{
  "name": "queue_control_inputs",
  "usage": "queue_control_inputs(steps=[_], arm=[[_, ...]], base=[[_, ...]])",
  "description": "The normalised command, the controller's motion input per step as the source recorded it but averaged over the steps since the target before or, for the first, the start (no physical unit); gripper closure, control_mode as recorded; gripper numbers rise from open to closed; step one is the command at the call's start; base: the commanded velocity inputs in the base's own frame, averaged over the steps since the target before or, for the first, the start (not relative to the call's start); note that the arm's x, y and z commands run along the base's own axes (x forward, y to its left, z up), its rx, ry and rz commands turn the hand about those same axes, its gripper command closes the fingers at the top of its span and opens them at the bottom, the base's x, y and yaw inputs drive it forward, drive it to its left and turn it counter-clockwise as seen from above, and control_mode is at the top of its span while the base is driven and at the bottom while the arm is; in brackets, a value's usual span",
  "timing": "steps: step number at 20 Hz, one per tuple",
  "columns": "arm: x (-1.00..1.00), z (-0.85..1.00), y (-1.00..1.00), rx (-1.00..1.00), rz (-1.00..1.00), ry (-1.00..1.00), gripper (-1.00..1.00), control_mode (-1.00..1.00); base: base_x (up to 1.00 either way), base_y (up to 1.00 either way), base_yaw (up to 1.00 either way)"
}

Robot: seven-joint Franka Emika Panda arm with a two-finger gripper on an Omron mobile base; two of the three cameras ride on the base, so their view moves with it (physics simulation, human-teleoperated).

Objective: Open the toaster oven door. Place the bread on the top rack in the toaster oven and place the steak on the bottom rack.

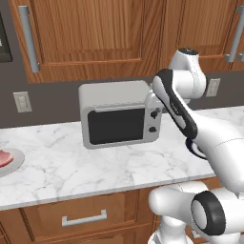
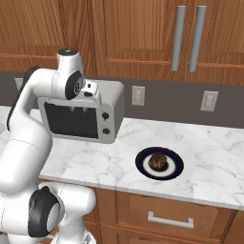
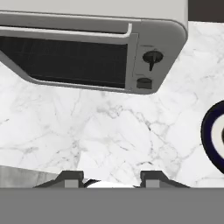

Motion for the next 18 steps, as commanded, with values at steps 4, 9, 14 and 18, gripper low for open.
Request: queue_control_inputs(steps=[4,9,14,18], arm=[[-0.03,-0.11,0.11,-0.11,0.00,0.04,-1.00,-1.00],[0.11,-0.26,0.52,-0.36,0.09,0.02,-1.00,-1.00],[0.00,-0.02,0.00,-0.32,0.28,0.00,-1.00,-1.00],[0.00,0.00,-0.01,-0.33,0.24,-0.08,-1.00,-1.00]], base=[[0.00,0.00,0.00],[0.00,0.00,0.00],[0.00,0.00,0.00],[0.00,0.00,0.00]])
